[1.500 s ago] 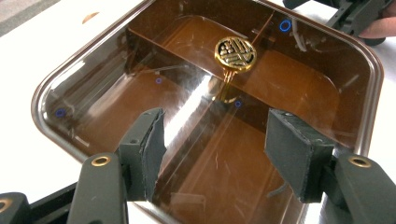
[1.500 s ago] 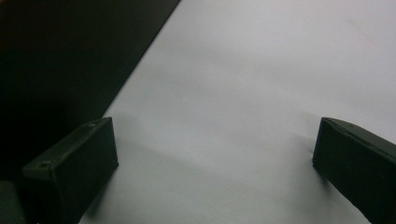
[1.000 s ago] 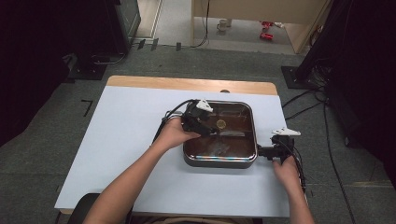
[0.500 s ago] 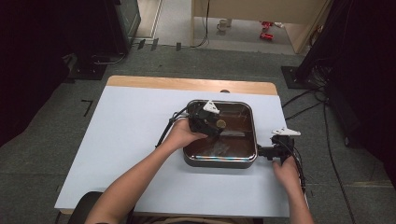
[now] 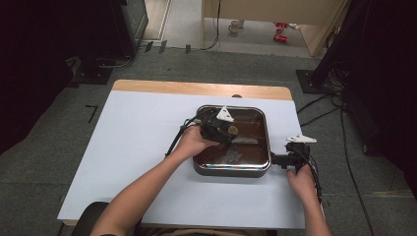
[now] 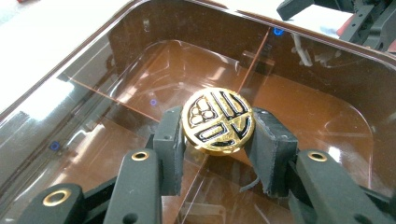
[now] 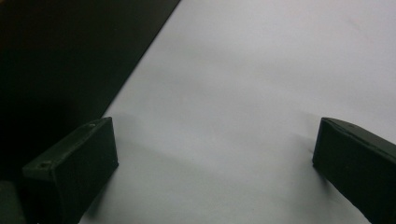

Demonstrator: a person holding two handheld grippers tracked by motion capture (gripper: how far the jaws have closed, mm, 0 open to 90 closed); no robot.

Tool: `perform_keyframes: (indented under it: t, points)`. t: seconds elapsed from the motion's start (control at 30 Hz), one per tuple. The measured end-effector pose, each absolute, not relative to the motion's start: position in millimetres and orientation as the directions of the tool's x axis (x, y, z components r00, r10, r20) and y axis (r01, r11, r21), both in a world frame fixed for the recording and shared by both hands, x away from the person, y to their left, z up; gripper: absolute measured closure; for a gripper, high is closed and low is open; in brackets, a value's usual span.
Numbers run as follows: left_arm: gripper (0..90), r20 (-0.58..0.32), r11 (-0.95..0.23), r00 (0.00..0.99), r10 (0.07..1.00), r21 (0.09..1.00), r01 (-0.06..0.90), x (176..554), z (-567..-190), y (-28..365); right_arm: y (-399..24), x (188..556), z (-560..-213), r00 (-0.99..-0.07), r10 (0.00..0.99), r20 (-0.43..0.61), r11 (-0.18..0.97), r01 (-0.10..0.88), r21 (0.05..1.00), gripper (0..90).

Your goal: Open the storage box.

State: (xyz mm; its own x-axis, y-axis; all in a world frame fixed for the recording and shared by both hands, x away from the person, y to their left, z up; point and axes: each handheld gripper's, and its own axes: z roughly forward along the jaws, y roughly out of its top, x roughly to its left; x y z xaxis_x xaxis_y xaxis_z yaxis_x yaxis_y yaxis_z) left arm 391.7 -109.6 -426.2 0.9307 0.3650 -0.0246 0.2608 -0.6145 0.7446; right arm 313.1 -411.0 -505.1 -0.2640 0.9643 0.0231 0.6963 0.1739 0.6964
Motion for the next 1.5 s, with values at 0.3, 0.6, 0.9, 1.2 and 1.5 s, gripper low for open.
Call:
perform_keyframes:
  t: [0.3,0.6,0.9,1.2,1.5]
  points:
    - [58.8,-0.047,-0.562,0.927,0.371,0.784,0.264,389,-407,-100,-411,313,-505,-0.263,0.964,0.023,0.173,0.696,0.697,0.0]
    - [58.8,-0.031,-0.537,0.921,0.388,0.805,0.253,385,-383,-77,-411,313,-505,-0.264,0.964,0.024,0.173,0.696,0.697,0.0]
    - [58.8,-0.039,-0.523,0.888,0.458,0.796,0.305,387,-376,-38,-411,313,-505,-0.263,0.964,0.025,0.172,0.696,0.697,0.0]
    - [58.8,-0.034,-0.493,0.832,0.554,0.792,0.361,392,-377,10,-411,313,-505,-0.264,0.964,0.025,0.172,0.696,0.697,0.0]
    - [58.8,-0.072,-0.424,0.745,0.663,0.784,0.453,403,-383,66,-411,313,-505,-0.267,0.963,0.024,0.176,0.695,0.697,0.0]
